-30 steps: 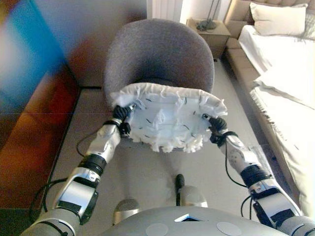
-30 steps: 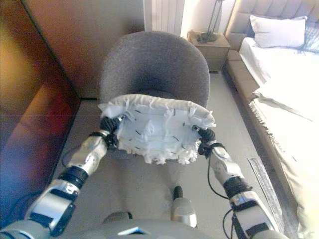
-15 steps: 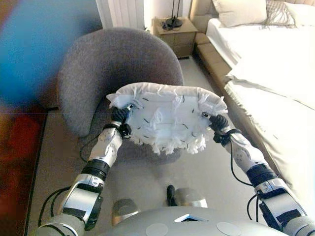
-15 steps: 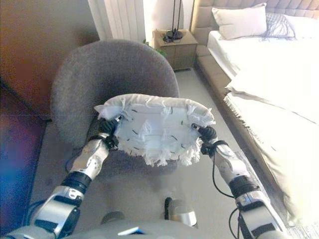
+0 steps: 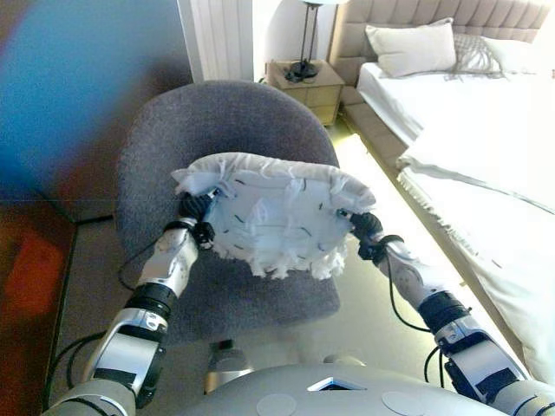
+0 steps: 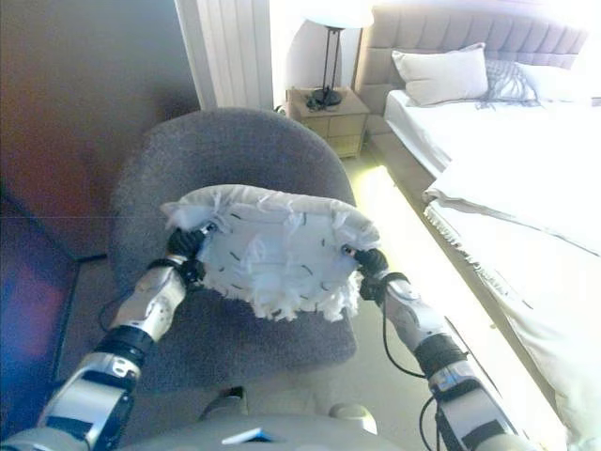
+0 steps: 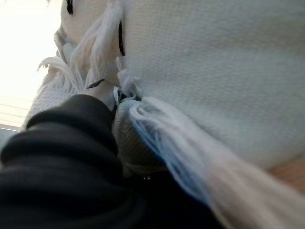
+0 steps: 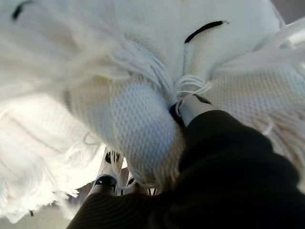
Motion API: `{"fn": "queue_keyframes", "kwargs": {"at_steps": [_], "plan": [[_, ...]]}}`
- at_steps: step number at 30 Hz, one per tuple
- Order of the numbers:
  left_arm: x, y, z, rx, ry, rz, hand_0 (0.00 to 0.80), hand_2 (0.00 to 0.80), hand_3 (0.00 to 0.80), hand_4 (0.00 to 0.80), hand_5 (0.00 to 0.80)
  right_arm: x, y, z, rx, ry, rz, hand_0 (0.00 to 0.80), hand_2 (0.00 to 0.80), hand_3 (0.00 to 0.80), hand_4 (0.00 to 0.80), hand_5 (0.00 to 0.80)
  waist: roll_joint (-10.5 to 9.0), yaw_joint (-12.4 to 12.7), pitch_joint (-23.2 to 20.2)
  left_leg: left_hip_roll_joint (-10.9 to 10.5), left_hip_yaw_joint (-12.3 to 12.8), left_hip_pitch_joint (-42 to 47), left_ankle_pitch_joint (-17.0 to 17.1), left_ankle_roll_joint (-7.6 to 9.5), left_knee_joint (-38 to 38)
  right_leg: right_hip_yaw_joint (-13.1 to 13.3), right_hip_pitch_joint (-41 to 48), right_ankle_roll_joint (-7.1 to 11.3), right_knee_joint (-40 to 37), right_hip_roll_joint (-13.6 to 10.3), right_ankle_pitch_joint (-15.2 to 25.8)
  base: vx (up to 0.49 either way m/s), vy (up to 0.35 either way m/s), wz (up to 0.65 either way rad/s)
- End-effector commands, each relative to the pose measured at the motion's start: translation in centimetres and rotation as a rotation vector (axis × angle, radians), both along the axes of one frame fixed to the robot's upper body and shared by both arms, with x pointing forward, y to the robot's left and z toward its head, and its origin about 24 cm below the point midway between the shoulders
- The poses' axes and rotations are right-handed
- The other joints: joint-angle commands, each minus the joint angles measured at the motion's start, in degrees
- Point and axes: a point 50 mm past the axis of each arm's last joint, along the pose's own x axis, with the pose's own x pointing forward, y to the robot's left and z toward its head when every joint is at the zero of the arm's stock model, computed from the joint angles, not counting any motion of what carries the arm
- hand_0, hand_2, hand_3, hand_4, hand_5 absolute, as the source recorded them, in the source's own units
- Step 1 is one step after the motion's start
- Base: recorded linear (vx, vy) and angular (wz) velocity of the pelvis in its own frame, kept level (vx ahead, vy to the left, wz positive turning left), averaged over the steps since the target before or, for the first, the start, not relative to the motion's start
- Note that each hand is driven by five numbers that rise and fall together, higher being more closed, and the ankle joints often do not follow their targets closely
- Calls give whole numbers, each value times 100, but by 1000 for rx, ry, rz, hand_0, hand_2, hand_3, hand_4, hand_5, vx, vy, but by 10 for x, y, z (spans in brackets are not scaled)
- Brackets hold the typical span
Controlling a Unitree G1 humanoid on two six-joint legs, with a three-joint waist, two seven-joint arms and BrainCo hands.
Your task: Pick up the cushion and take it to the sofa
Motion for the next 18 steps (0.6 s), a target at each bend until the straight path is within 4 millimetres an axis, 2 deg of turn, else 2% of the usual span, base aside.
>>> {"fn": "queue_keyframes", "kwargs": {"at_steps": [1, 2, 4, 5, 7, 8, 10, 12, 14, 16, 17, 18], "plan": [[32, -34, 51, -126, -258, -95, 800, 800, 800, 800, 800, 35, 32, 65, 115, -288, 49, 800, 800, 800, 800, 800, 166, 18, -149, 109, -112, -533, -466, 35, 487, -391, 40, 57, 1068, -21, 606, 48, 253, 8], [33, -36, 53, -114, -265, -108, 800, 800, 800, 800, 800, 35, 36, 65, 129, -298, 37, 800, 800, 800, 800, 800, 215, 43, -103, 54, -20, -485, -529, 137, 505, -466, -333, 44, 1871, -295, 959, 39, 270, 4], [36, -37, 56, -107, -266, -121, 800, 800, 800, 800, 800, 35, 41, 66, 153, -302, 18, 800, 800, 800, 800, 800, 314, 45, -12, -43, -13, -317, -661, 241, 533, -472, -850, -88, 2801, -471, 1118, 117, 271, 0], [35, -35, 55, -116, -258, -120, 800, 800, 800, 800, 800, 35, 42, 64, 162, -292, 11, 800, 800, 800, 800, 800, 281, 52, 3, -153, -37, -168, -773, 237, 525, -488, -908, -71, 2972, -569, 1075, 220, 218, 6], [34, -33, 53, -119, -248, -119, 800, 800, 800, 800, 800, 33, 44, 59, 155, -276, 19, 800, 800, 800, 800, 800, 288, 71, -6, -235, 59, 43, -818, 255, 439, -614, -1005, -78, 2768, -599, 1125, 193, 114, -3], [34, -33, 54, -118, -246, -120, 800, 800, 800, 800, 800, 34, 45, 58, 144, -271, 21, 800, 800, 800, 800, 800, 312, 79, -2, -212, 128, 71, -764, 273, 410, -709, -1017, -137, 2424, -532, 1180, 141, 14, -13], [34, -37, 56, -113, -248, -126, 800, 800, 800, 800, 800, 36, 45, 59, 137, -264, 15, 800, 800, 800, 800, 800, 268, 75, 32, -203, 157, 142, -851, 225, 437, -729, -1003, -67, 1819, -441, 1227, 141, -59, -8], [37, -37, 59, -109, -249, -115, 800, 800, 800, 800, 800, 39, 45, 62, 138, -262, 13, 800, 800, 800, 800, 800, 164, 45, 113, -176, 194, 177, -1039, 178, 599, -719, -1209, 37, 1168, -455, 1471, 134, -145, -8], [39, -39, 62, -108, -256, -108, 800, 800, 800, 800, 800, 45, 45, 70, 137, -283, 16, 800, 800, 800, 800, 800, 68, 39, 253, -133, 155, 118, -1288, 150, 925, -700, -1419, 112, 763, -478, 1486, 51, -165, -10], [46, -45, 70, -94, -280, -122, 800, 800, 800, 800, 800, 55, 50, 83, 159, -315, 17, 800, 800, 800, 800, 800, -18, 86, 440, -91, 6, -221, -1542, 151, 1530, -621, -1597, 148, 650, -493, 1317, -123, -193, 2], [54, -53, 83, -84, -325, -143, 800, 800, 800, 800, 800, 66, 54, 100, 170, -368, 9, 800, 800, 800, 800, 800, -82, 166, 692, 15, -134, -859, -1705, 141, 2321, -583, -1843, 99, 889, -600, 1233, -331, -256, 25], [60, -57, 95, -73, -361, -156, 800, 800, 800, 800, 800, 73, 59, 113, 174, -410, 4, 800, 800, 800, 800, 800, -110, 172, 870, 96, -184, -1210, -1797, 88, 2706, -577, -2053, 85, 1102, -638, 1219, -466, -270, 51]]}}
